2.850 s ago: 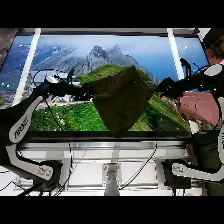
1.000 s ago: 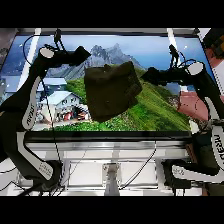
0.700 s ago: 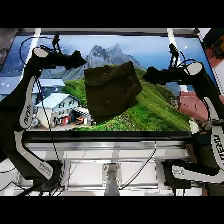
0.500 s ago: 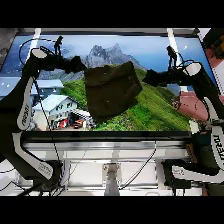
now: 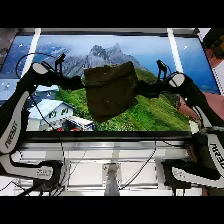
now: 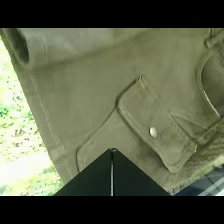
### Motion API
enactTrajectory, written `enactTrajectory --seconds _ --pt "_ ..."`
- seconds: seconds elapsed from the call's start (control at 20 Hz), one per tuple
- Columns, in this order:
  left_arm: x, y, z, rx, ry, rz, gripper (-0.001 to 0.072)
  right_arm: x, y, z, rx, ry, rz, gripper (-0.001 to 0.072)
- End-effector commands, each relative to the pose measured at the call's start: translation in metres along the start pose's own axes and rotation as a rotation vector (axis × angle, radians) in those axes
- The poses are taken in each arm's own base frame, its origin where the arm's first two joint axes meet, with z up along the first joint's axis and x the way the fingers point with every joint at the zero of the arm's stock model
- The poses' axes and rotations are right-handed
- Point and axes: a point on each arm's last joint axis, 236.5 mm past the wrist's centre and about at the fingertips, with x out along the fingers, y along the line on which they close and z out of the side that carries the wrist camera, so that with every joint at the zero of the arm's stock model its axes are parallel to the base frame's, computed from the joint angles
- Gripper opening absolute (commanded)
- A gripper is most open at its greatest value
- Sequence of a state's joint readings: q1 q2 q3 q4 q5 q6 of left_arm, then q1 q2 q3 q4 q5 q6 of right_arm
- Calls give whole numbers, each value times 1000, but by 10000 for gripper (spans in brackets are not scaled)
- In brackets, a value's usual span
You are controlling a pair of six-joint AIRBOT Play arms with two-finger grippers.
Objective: Fold the clothes and pants, and hang the long-sleeved shirts on hangers.
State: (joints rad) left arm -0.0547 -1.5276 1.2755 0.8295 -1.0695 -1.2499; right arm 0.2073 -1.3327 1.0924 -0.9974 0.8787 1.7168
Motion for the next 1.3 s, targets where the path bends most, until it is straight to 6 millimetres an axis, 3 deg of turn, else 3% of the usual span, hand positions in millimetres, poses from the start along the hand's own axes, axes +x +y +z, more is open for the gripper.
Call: enactTrajectory --seconds 0.0,0.3,0.55,0.85,1.0,1.05,1.1,1.15,1.25 --pt "2 -13 -17 26 17 -1 11 9 16 7 120 -74 24 613" --pt "18 -46 -34 94 67 -30 12 9 7 14 263 -103 -1 613" --pt "20 -56 -35 82 68 -62 12 9 -14 16 342 -127 -83 612" --pt "19 -60 -34 74 63 -77 13 43 -25 5 467 -61 -85 612" --pt "19 -60 -34 74 65 -78 12 42 -28 13 451 -90 -90 585" --pt "19 -60 -36 74 72 -79 12 42 -29 12 452 -86 -92 416" --pt "19 -60 -37 80 77 -81 12 40 -28 11 445 -85 -91 97" --pt "19 -60 -38 113 77 -82 11 38 -26 12 432 -88 -87 37" --pt "21 -55 -34 130 51 -71 11 28 -19 17 390 -111 -70 35"
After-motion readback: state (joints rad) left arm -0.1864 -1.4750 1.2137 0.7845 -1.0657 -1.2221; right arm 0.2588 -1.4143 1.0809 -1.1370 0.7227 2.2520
